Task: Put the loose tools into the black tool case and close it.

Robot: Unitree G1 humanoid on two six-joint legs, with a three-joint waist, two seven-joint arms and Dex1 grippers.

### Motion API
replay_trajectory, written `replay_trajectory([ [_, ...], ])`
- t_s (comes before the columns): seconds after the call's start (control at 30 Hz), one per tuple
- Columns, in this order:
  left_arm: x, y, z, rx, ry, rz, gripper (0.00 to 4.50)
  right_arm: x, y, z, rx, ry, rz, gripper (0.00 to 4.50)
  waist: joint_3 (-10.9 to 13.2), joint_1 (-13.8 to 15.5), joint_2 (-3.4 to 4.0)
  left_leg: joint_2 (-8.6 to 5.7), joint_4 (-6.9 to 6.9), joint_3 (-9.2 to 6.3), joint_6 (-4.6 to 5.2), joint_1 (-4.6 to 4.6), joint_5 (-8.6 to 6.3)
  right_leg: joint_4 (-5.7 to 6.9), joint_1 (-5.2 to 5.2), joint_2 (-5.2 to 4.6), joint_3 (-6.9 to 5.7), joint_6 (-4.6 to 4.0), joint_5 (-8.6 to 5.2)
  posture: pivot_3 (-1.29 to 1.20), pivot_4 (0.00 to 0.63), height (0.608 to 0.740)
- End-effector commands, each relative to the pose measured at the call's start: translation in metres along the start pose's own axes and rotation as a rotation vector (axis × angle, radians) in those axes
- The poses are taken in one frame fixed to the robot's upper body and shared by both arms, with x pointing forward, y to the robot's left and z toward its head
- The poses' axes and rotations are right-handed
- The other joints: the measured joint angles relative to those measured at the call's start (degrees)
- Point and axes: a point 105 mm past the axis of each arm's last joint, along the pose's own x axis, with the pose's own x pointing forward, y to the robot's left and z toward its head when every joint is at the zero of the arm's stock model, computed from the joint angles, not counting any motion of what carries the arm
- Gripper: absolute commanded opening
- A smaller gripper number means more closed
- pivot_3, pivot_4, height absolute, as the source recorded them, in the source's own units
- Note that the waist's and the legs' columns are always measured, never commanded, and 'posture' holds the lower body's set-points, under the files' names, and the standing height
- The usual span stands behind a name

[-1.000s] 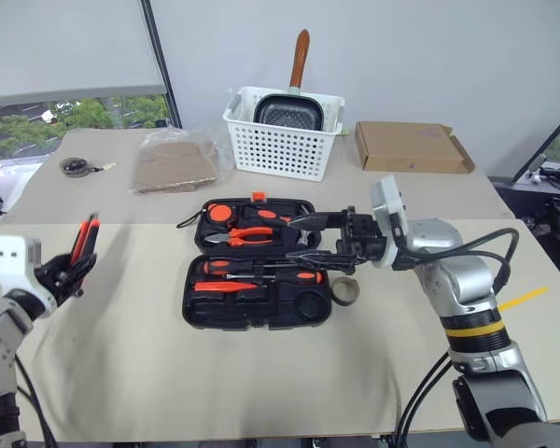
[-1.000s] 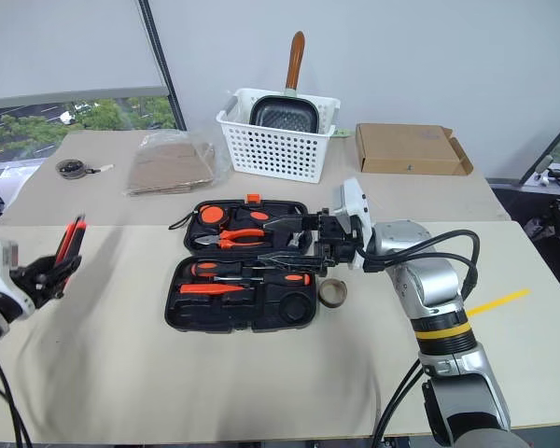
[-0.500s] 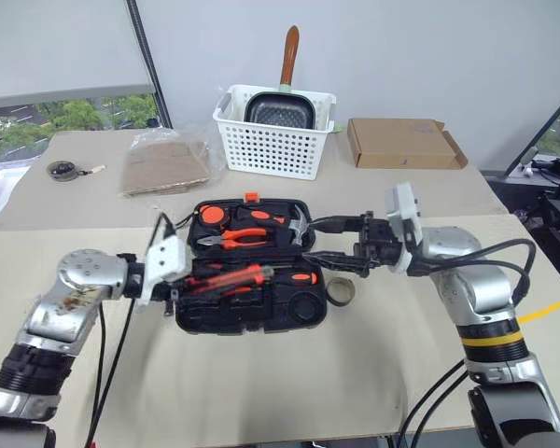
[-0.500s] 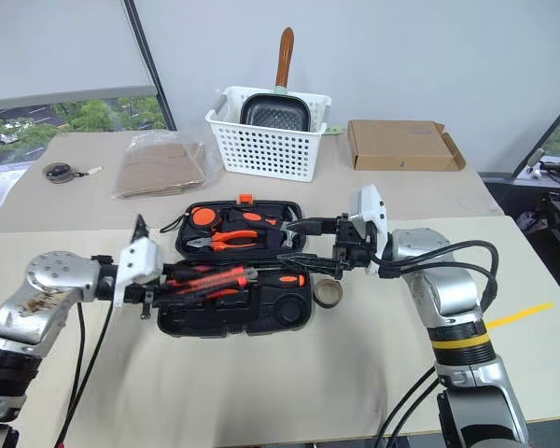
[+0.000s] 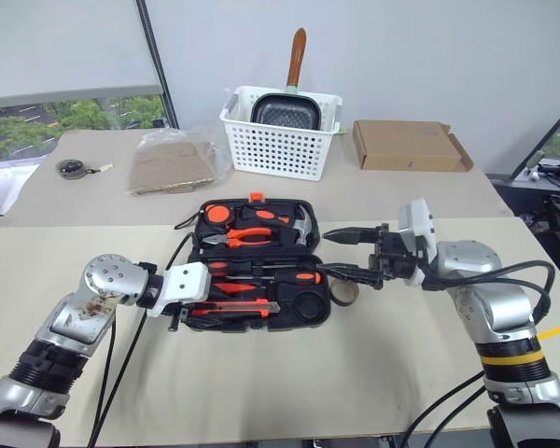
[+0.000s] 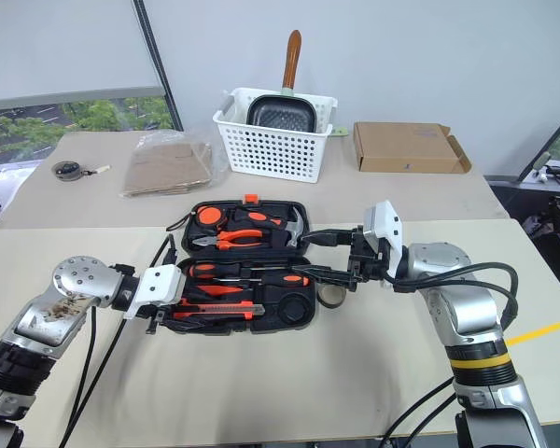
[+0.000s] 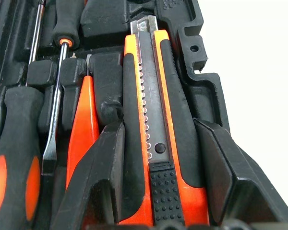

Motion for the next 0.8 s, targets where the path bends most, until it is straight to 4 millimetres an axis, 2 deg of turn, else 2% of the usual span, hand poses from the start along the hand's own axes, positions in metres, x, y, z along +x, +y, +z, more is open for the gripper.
replay_trajectory([
  [0.03,0.006,0.001,0.007,0.036,-0.007,-0.01,1.71,0.001,0.0,0.008,-0.053,-0.021,0.006,3.2,0.0,0.01,0.0,0.0,0.01,0.0,0.01,-0.01,0.0,0.0,0.01,0.0,0.0,0.0,0.0,0.0,0.15,0.7],
  [0.17,0.012,0.002,0.005,0.032,0.008,-0.004,1.71,0.001,-0.001,0.008,-0.055,-0.026,0.01,3.2,0.0,0.08,0.0,-0.04,0.03,0.0,0.02,0.0,0.0,-0.02,0.06,-0.05,-0.02,0.02,-0.01,0.0,0.15,0.7],
  [0.37,0.01,0.0,0.002,-0.007,0.014,-0.013,1.71,0.002,-0.001,0.007,-0.055,-0.029,0.013,3.2,0.0,0.06,0.0,-0.04,0.05,0.0,0.04,0.05,0.0,-0.02,0.12,-0.07,-0.02,0.04,-0.02,0.0,0.15,0.7],
  [0.4,0.009,0.0,0.002,-0.012,0.012,-0.007,2.71,0.002,0.0,0.006,-0.053,-0.028,0.015,3.2,0.0,0.03,0.01,-0.04,0.05,0.0,0.07,0.06,-0.02,-0.02,0.13,-0.07,-0.02,0.04,-0.02,0.0,0.15,0.7],
  [0.43,0.009,0.001,0.003,-0.013,0.01,-0.002,2.93,0.002,0.0,0.006,-0.052,-0.028,0.017,3.2,0.0,-0.01,0.01,-0.04,0.05,-0.01,0.07,0.07,-0.02,-0.01,0.13,-0.07,-0.02,0.04,-0.02,0.0,0.15,0.7],
  [0.5,0.008,0.006,0.005,-0.002,-0.001,0.034,3.75,0.003,0.0,0.006,-0.051,-0.029,0.018,3.2,-0.01,-0.06,0.01,-0.03,0.04,-0.02,0.06,0.07,-0.02,-0.01,0.12,-0.06,-0.02,0.04,-0.02,0.0,0.15,0.7],
  [0.57,0.004,0.01,0.014,-0.017,-0.047,0.063,4.35,0.003,0.0,0.006,-0.05,-0.03,0.02,3.2,0.0,-0.16,0.01,-0.03,0.03,-0.01,0.03,0.07,0.0,-0.01,0.12,-0.06,-0.02,0.06,-0.04,0.0,0.15,0.7],
  [0.6,0.0,0.011,0.022,-0.032,-0.087,0.073,4.49,0.003,0.0,0.005,-0.05,-0.029,0.02,3.2,-0.01,-0.17,0.01,-0.03,0.03,0.0,-0.02,0.05,0.03,-0.01,0.11,-0.06,-0.01,0.07,-0.04,0.0,0.15,0.7],
  [0.8,-0.026,0.008,0.054,-0.104,-0.237,0.058,4.49,0.002,-0.001,0.004,-0.051,-0.024,0.018,3.2,0.0,-0.15,0.0,-0.04,0.04,0.01,-0.19,-0.01,0.13,-0.04,0.1,-0.07,-0.02,0.1,-0.06,0.0,0.15,0.7],
])
